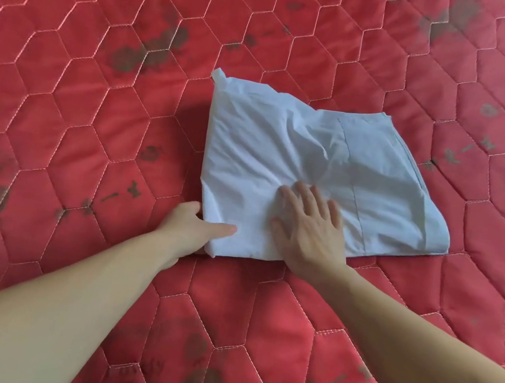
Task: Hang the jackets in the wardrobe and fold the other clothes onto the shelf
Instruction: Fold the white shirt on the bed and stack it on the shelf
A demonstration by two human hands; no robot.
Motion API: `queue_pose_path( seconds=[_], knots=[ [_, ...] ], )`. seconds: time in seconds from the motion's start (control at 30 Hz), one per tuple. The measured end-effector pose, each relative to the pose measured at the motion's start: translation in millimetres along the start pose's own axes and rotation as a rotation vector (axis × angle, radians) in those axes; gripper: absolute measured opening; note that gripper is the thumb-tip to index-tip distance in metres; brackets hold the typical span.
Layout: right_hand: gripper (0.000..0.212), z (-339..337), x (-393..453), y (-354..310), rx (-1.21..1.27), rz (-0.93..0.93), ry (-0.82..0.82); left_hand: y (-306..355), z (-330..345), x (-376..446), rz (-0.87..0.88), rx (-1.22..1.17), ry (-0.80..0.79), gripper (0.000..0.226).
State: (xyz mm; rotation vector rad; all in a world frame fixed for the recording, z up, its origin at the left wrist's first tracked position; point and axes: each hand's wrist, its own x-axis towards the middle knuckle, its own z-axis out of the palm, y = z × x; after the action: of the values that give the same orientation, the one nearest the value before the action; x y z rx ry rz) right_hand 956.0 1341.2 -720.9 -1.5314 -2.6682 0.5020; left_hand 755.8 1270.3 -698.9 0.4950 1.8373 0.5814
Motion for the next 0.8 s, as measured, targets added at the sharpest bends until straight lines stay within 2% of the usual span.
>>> queue_pose_path(
  seconds=[0.07, 0.17, 0.27, 0.4, 0.53, 0.8],
  knots=[
    [0.057, -4, 4, -19, 0.042, -0.006, 0.006, -1, 0, -3, -0.011, 0.021, -0.033, 0.032],
    [0.056, -10, 22, -56, 0.071, -0.196, -0.006, 1, -1, -5, 0.000, 0.009, -0.072, 0.026],
    [0.057, -10, 58, -88, -0.028, -0.310, -0.058, 0, -4, -1, 0.016, -0.004, -0.078, 0.026],
    [0.066, 0, 109, -101, -0.122, -0.244, -0.155, -8, -6, 2, 0.018, -0.016, -0.086, 0.030],
    [0.073, 14, 132, -94, -0.167, -0.204, -0.151, -10, -7, 8, 0.028, -0.013, -0.096, 0.030],
    [0.074, 29, 190, -97, -0.236, -0.176, -0.004, -14, -10, 16, 0.042, -0.006, -0.100, 0.026]
  ],
)
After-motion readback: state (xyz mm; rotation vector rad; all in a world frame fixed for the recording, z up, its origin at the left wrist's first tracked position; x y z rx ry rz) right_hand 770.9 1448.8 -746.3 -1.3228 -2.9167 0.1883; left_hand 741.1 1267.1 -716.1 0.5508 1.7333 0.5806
